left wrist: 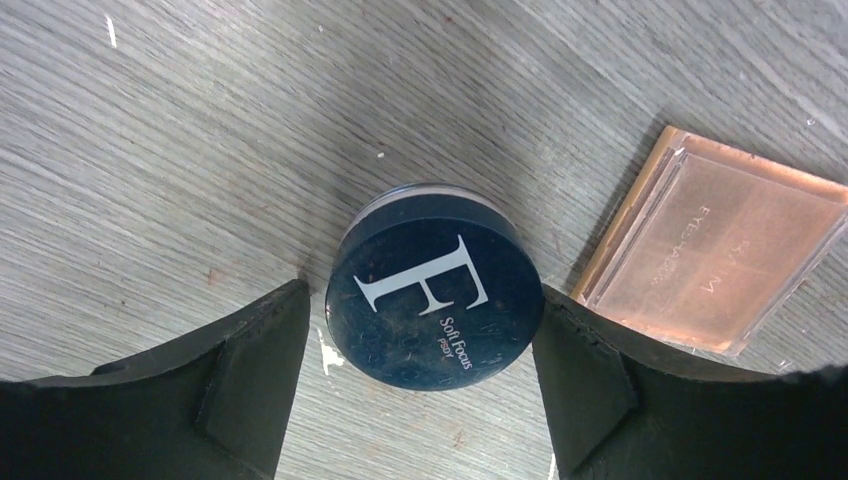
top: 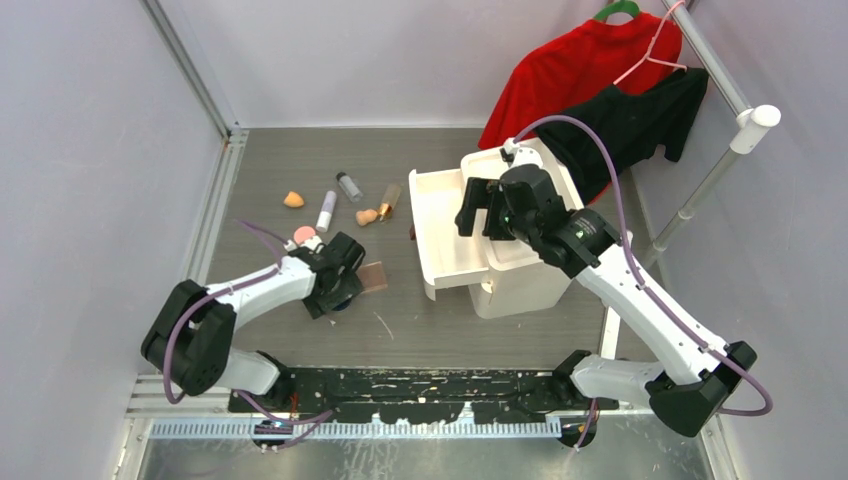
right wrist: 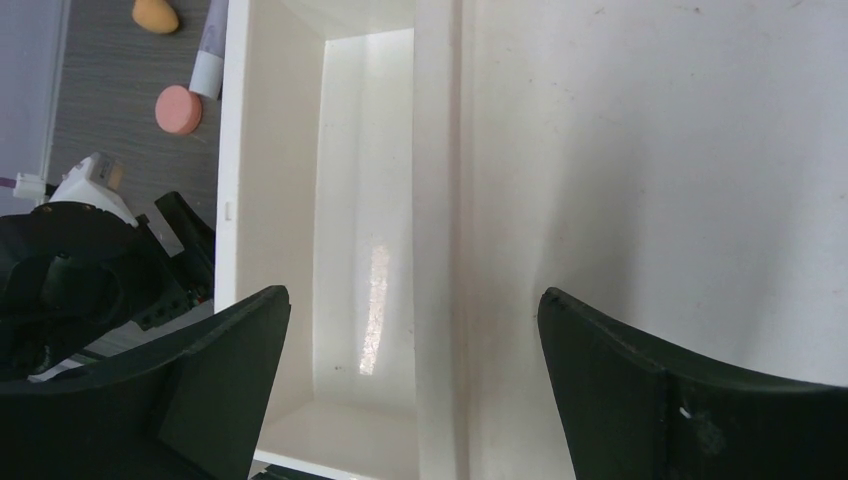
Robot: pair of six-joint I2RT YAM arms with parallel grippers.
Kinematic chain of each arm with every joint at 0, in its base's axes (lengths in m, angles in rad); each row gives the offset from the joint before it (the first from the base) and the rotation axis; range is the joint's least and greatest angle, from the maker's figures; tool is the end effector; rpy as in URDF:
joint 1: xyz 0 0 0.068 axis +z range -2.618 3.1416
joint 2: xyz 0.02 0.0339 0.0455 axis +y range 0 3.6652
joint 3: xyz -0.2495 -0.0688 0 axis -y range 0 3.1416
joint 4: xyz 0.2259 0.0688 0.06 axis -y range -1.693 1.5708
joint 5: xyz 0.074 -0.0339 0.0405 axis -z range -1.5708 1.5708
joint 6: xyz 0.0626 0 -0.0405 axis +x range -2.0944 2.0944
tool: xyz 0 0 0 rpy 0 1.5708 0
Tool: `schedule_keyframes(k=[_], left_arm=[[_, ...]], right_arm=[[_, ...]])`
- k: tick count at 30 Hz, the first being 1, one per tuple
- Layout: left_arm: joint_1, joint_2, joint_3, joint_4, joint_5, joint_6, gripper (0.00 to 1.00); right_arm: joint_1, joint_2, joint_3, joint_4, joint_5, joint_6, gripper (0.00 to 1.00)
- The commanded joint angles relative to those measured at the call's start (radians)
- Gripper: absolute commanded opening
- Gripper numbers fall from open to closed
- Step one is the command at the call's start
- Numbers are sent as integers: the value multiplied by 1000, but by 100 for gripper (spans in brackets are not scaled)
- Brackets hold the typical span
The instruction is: Organize the makeup
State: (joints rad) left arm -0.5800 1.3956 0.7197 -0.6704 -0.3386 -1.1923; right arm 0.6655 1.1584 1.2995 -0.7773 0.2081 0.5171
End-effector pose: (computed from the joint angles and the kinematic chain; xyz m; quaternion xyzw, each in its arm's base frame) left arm 0.1953 -0.1031 0.1350 -0.3132 0.9283 0.0204 0.1995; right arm 0.1999 0.1405 0.3529 -0.0192 0.8890 0.1728 0.4237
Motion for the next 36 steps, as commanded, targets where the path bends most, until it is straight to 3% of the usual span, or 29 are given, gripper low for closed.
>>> schedule_keyframes(k=[1, 5, 11, 17, 22, 28, 36], left_arm=[[17, 15, -2, 48, -73, 6, 80], [17, 34, 5, 44, -94, 39, 75], [17, 31, 42, -4, -102, 57, 45], [-19, -182, 171, -122, -130, 217, 29], [-143, -260, 378, -129, -102, 408, 26], [-331, -84, 682, -178, -65, 526, 27], [-428, 81, 929, -160, 5, 632, 28]], right_arm=[[-2, -6, -27, -54, -19, 39, 100], [-1, -13, -23, -61, 0, 41, 100], [-1, -8, -6, -78, 4, 47, 100], [-1, -30, 22, -89, 48, 44, 100], [-3, -21, 69, -120, 177, -10, 100], [-11, -27, 182, -139, 192, -33, 100], [-12, -103, 247, -142, 243, -16, 100]])
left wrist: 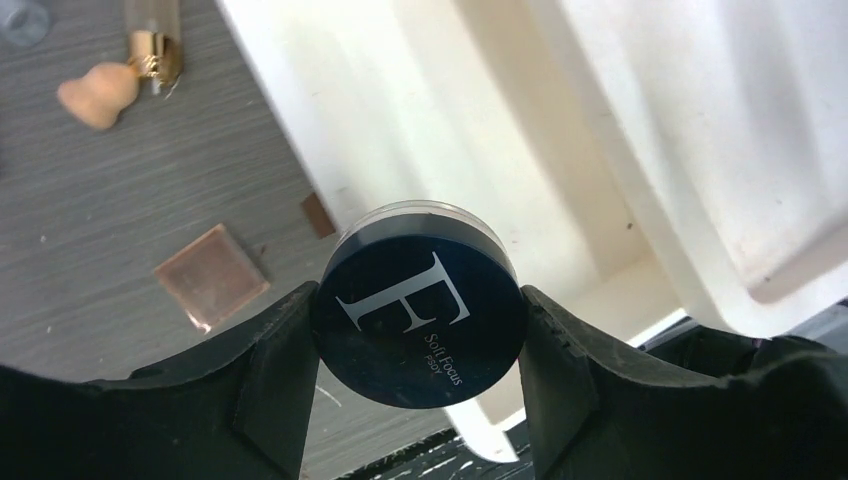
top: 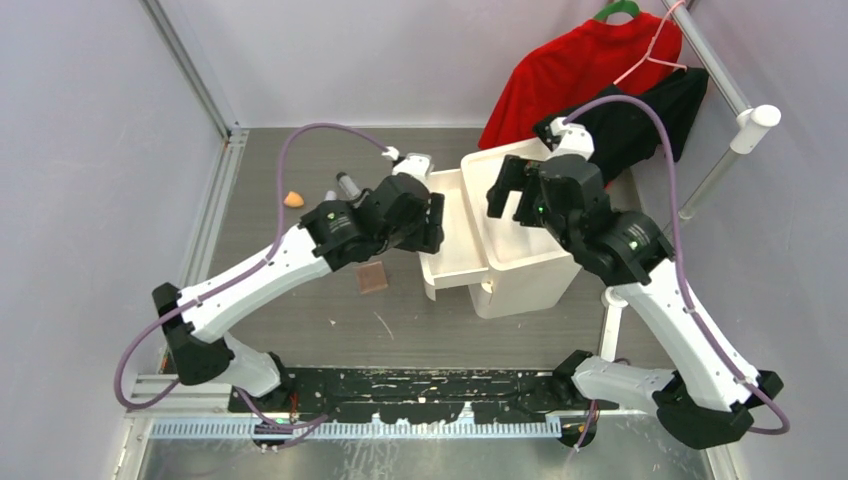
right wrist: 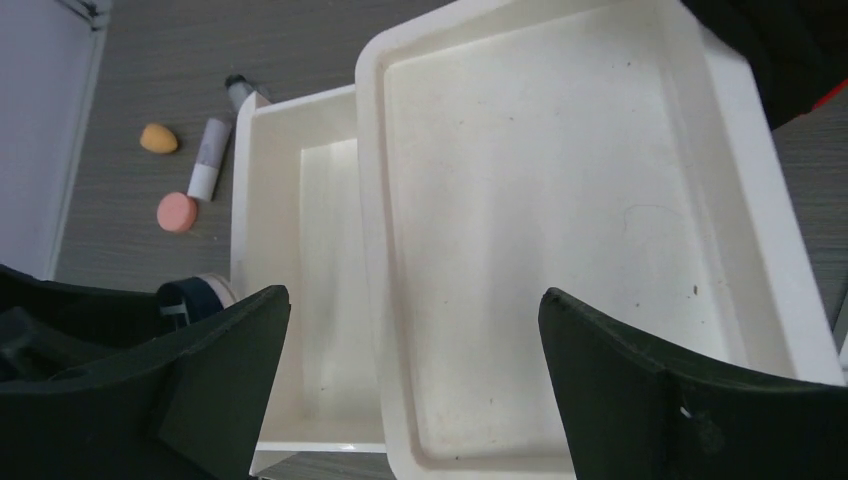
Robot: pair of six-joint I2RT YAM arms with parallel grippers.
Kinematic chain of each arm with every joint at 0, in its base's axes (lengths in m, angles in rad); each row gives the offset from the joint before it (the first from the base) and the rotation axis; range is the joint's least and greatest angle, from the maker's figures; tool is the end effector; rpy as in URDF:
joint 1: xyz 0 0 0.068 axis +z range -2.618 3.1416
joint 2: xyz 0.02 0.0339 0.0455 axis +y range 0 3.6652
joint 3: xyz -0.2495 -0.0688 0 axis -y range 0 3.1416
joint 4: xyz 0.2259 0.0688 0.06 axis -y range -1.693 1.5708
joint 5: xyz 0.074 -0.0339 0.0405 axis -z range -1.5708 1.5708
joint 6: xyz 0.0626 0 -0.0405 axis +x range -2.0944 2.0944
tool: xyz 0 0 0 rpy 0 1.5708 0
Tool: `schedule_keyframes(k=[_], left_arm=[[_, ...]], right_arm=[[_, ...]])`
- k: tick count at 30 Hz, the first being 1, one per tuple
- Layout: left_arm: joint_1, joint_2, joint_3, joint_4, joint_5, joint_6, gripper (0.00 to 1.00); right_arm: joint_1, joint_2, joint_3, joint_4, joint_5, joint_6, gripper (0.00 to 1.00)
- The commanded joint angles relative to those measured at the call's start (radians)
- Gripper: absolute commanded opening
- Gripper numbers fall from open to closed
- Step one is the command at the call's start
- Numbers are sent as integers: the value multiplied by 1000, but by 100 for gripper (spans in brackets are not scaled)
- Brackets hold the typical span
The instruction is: Organize the makeup
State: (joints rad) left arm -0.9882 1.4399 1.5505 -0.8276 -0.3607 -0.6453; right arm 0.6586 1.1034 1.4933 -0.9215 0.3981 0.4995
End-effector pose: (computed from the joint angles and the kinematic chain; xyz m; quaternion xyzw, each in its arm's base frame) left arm 0.1864 -0.2427 0.3583 0.0796 0.8950 -0.1851 0.3979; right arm 0.1788 0.1076 0.4108 0.0303 0.8560 0.1227 0.5013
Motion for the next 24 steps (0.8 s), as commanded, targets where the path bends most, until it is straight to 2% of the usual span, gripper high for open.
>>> schedule_keyframes(k=[1, 9, 10, 12, 14, 17, 21, 24], left_arm=[[-21, 51, 112, -2, 31, 94, 28], [-21, 173, 174, 62, 57, 133, 30], [-22, 186, 181, 55, 53, 131, 36], [-22, 200, 192, 44, 44, 125, 58], [-22, 193, 194, 49, 31, 120, 72], [-21, 162, 192, 70, 28, 128, 85], [-20, 124, 199, 28, -37, 133, 90], [33, 83, 182, -47, -97, 78, 91]], right_arm=[[-5, -54, 53, 0, 56, 5, 100], [-5, -68, 31, -11, 63, 27, 100], [-5, -67, 30, -13, 64, 28, 100], [-6, -67, 26, -19, 62, 31, 100], [-6, -69, 20, -17, 57, 33, 100], [-5, -66, 18, -18, 45, 34, 100], [-6, -60, 12, -11, 33, 28, 100], [-4, -55, 14, -10, 30, 27, 100]])
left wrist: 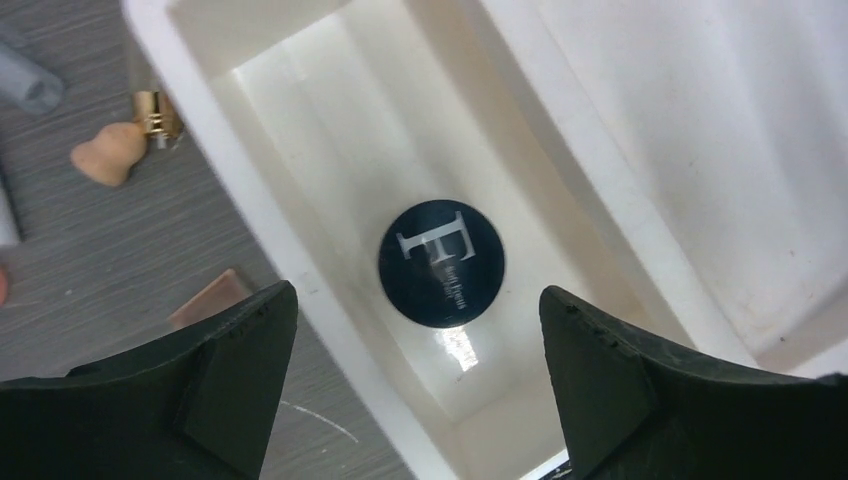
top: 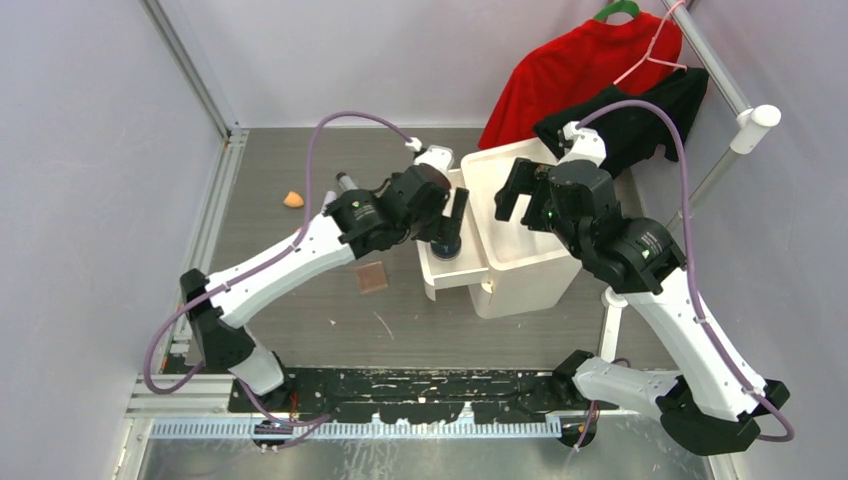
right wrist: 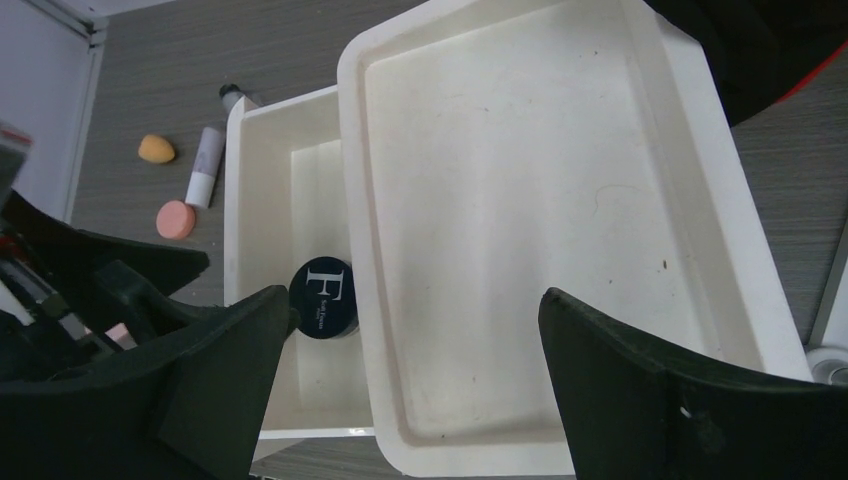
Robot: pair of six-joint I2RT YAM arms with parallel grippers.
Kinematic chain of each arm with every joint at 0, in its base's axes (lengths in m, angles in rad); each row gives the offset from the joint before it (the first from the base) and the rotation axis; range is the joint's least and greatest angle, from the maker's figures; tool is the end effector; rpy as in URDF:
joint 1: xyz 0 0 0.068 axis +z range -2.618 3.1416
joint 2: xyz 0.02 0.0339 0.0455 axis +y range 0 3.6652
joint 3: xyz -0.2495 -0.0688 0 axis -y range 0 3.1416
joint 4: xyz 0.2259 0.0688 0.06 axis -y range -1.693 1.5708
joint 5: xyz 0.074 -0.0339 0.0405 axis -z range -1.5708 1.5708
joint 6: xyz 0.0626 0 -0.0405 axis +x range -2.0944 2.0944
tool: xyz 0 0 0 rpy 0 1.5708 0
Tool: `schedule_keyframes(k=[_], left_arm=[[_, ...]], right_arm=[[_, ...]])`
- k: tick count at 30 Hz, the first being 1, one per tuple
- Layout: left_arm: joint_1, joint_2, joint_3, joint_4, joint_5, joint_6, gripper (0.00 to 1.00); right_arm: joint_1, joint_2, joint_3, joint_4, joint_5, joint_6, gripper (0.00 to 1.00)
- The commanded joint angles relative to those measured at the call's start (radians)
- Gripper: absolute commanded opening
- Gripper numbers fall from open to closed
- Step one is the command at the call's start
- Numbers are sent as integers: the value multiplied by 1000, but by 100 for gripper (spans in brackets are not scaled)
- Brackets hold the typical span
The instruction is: Organize the makeup
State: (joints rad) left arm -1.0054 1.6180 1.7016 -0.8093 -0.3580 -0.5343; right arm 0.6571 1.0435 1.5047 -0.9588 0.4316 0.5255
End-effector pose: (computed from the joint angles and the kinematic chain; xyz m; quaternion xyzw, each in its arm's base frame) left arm 0.2066 -0.2847 0.3534 0.1385 0.8897 -0.1643 0.4028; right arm 0.1625 0.0923 0.4209 0.0540 0.8449 0.1256 0.5172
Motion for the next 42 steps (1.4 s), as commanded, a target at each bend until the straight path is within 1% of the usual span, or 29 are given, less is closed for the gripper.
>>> schedule_keyframes(k=[1, 5, 8, 9, 10, 13, 14, 16, 17, 19, 21, 23, 26, 28, 30, 33, 37, 42], left_arm=[[84, -120, 9, -85, -108, -56, 91], [249, -240, -123, -210, -216, -163, 93], [447, -331, -270, -289, -180, -233, 94], [526, -392, -337, -290, -158, -249, 95], [597, -418, -399, -290, -148, -264, 96], [748, -455, -537, -276, -184, -306, 98], [797, -451, -569, -262, -195, -320, 99], [832, -417, -608, -247, -274, -360, 99], [853, -391, -617, -241, -293, -366, 100], [910, -305, -609, -242, -293, -368, 99], [989, -226, -616, -204, -233, -342, 99], [1059, -168, -655, -129, -138, -292, 99], [1111, -111, -710, -11, 18, -228, 99], [1113, -102, -744, 44, 76, -212, 99], [1113, -112, -774, 75, 104, -201, 99], [1124, -123, -790, 81, 87, -181, 99], [1171, -148, -806, 80, 102, -180, 99], [1177, -222, -806, 50, 22, -231, 99]], right_arm=[[-4, 5, 1, 30, -11, 1, 100], [-4, 9, 4, 37, -30, 0, 100], [-3, 12, 1, 44, -45, -4, 100], [-4, 15, 1, 45, -53, -2, 100], [-3, 19, 0, 48, -65, 0, 100], [-4, 36, 1, 54, -97, 4, 100], [-4, 46, 4, 54, -104, 5, 100], [-4, 70, 18, 48, -105, 8, 100], [-4, 86, 30, 47, -134, 10, 100], [-3, 123, 52, 37, -168, 11, 100], [-4, 165, 85, 20, -180, 3, 100], [-4, 208, 130, -18, -168, -1, 100], [-3, 260, 195, -51, -161, 0, 100], [-3, 289, 231, -70, -154, 2, 100], [-4, 323, 275, -99, -134, 6, 100], [-3, 355, 315, -131, -108, 18, 100], [-5, 372, 324, -145, -71, 33, 100], [-3, 382, 302, -149, -55, 50, 100]])
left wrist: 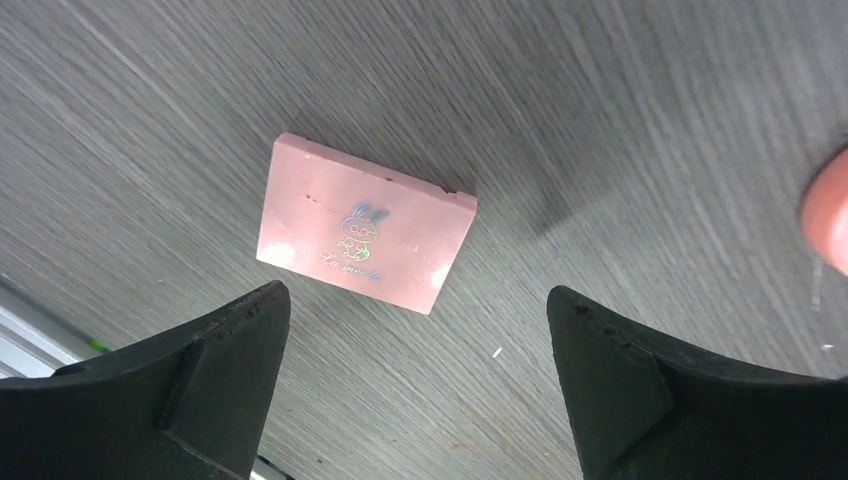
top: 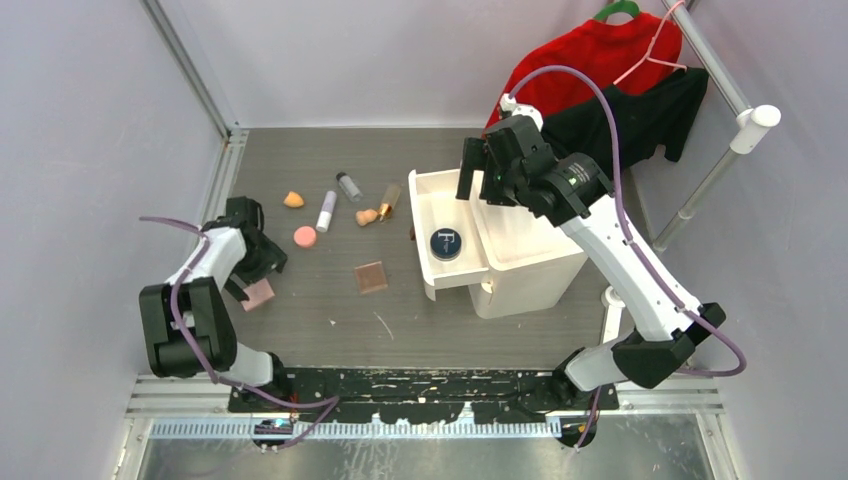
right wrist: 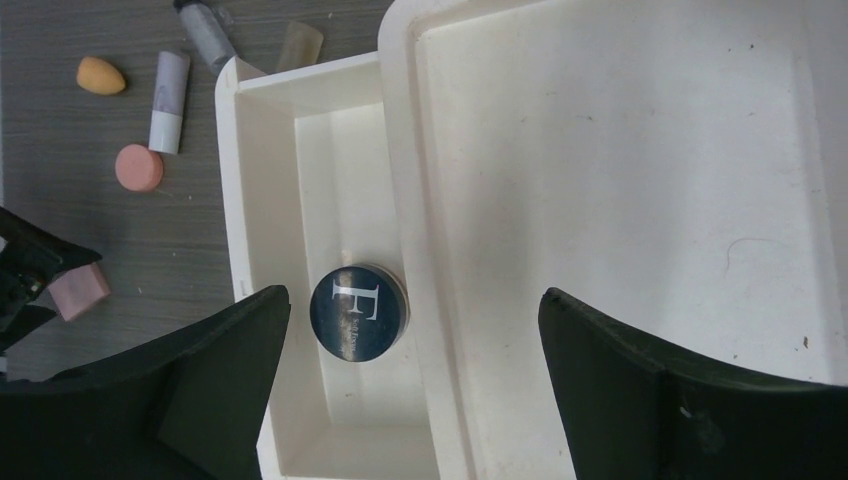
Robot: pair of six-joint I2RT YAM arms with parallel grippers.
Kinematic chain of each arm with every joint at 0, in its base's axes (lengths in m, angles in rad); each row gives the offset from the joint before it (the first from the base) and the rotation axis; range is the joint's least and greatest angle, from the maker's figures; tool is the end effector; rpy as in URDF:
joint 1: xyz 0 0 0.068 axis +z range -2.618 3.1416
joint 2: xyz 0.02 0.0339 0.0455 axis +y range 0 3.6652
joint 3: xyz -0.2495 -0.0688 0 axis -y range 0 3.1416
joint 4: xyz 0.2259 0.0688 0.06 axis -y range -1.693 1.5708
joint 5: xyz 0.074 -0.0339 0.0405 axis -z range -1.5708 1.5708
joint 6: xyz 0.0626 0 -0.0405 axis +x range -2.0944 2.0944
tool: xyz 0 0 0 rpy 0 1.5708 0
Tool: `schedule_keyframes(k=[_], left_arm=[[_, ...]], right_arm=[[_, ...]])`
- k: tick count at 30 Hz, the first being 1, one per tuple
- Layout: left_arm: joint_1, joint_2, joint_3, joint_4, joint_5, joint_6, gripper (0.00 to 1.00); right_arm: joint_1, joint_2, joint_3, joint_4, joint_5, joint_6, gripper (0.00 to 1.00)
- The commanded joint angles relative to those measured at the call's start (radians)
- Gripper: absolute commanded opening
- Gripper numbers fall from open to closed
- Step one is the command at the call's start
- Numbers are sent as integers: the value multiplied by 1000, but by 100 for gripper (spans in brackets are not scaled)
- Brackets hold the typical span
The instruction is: Organize the makeup
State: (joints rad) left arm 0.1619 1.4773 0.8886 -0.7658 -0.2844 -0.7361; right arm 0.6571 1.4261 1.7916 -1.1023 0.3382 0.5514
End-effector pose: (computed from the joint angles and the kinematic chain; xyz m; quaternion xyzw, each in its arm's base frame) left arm 0.2406 0.0571 0.1554 -0.4410 0.8799 0.1049 0.1424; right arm 0.2281 0.1498 0.4078 0.0205 0.9036 0.1002 0.4160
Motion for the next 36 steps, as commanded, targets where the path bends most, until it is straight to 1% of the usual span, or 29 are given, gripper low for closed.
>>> schedule_keyframes(k=[1, 5, 12, 16, 18, 21, 22, 24, 26, 27, 29, 31, 32, 34, 36], left_arm=[[11, -92, 10, -9, -62, -42, 99], [18, -120, 12, -46, -87, -89, 100], [22, -117, 44, -144, -76, -141, 100], [24, -123, 66, -195, -22, -192, 99], [23, -130, 73, -206, -17, -197, 99], [34, -119, 100, -168, -18, -81, 100], [44, -106, 109, -150, -10, -5, 100], [74, -75, 139, -178, -4, 68, 99], [97, -65, 136, -155, 13, 140, 99], [113, -59, 134, -143, 45, 170, 99], [146, -20, 137, -104, 156, 242, 99], [152, 45, 183, -154, 145, 289, 99], [153, 57, 187, -154, 141, 321, 99], [153, 53, 163, -134, 117, 371, 100], [154, 39, 142, -110, 126, 405, 99]], right_arm=[[-3, -2, 7, -3, 41, 22, 100], [-3, -6, -24, 11, 40, -6, 100], [-4, 14, -52, 36, 6, -56, 100], [4, -31, -146, 143, -11, -86, 100], [5, -49, -186, 184, -52, -87, 100], [5, -81, -257, 254, -63, -82, 100], [5, -89, -271, 270, -67, -83, 100], [6, -102, -294, 289, -89, -93, 100], [5, -114, -310, 305, -100, -104, 100], [6, -119, -317, 317, -105, -110, 100], [6, -121, -321, 332, -117, -113, 100], [6, -115, -314, 336, -147, -107, 100], [5, -115, -312, 337, -168, -100, 100], [6, -122, -324, 346, -191, -86, 100], [5, -133, -341, 362, -204, -81, 100]])
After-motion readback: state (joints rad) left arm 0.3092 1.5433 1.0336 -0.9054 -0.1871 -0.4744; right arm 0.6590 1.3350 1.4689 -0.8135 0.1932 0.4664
